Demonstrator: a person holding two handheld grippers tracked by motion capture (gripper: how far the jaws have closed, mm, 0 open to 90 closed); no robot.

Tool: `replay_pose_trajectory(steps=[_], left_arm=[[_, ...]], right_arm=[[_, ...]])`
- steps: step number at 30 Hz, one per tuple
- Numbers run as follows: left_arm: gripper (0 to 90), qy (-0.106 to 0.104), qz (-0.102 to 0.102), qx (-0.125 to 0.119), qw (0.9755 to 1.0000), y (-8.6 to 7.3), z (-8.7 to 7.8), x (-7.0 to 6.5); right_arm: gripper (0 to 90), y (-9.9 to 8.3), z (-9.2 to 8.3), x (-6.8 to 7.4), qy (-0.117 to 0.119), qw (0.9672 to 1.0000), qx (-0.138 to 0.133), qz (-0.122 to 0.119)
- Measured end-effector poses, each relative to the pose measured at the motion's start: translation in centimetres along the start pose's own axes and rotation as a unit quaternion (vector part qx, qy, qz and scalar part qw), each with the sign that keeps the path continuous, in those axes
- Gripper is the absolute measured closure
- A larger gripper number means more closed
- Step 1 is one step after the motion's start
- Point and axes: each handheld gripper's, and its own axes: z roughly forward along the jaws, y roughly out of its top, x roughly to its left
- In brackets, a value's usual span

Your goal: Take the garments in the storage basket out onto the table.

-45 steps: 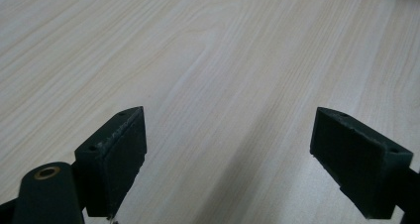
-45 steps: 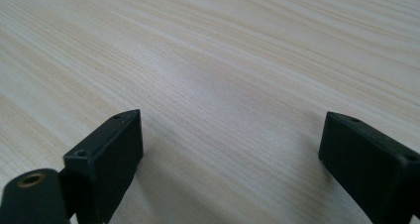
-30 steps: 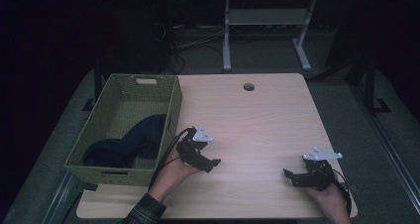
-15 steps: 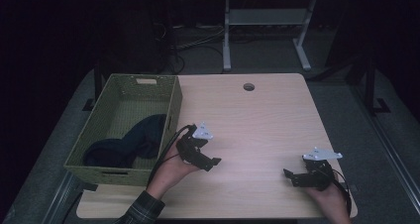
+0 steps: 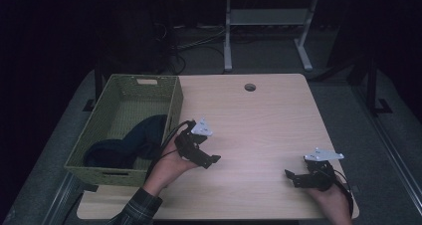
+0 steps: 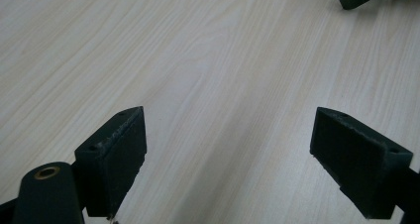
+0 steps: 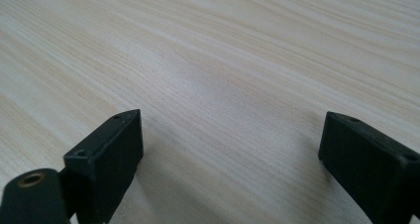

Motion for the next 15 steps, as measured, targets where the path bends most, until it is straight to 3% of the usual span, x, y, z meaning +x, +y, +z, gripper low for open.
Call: replay_pose_trajectory(steps=[12, 15], left_arm=[[14.2, -0.006, 0.003, -0.006, 1.0000, 0.4, -1.1, 0.7], [14.4, -0.010, -0.003, -0.017, 0.9998, 0.4, -1.5, 1.2]], right_arm=[[9.7, 0.0, 0.0, 0.0, 0.000, 1.0000, -0.001, -0.002], [9.7, 0.0, 0.0, 0.0, 0.000, 1.0000, 0.000, -0.002]])
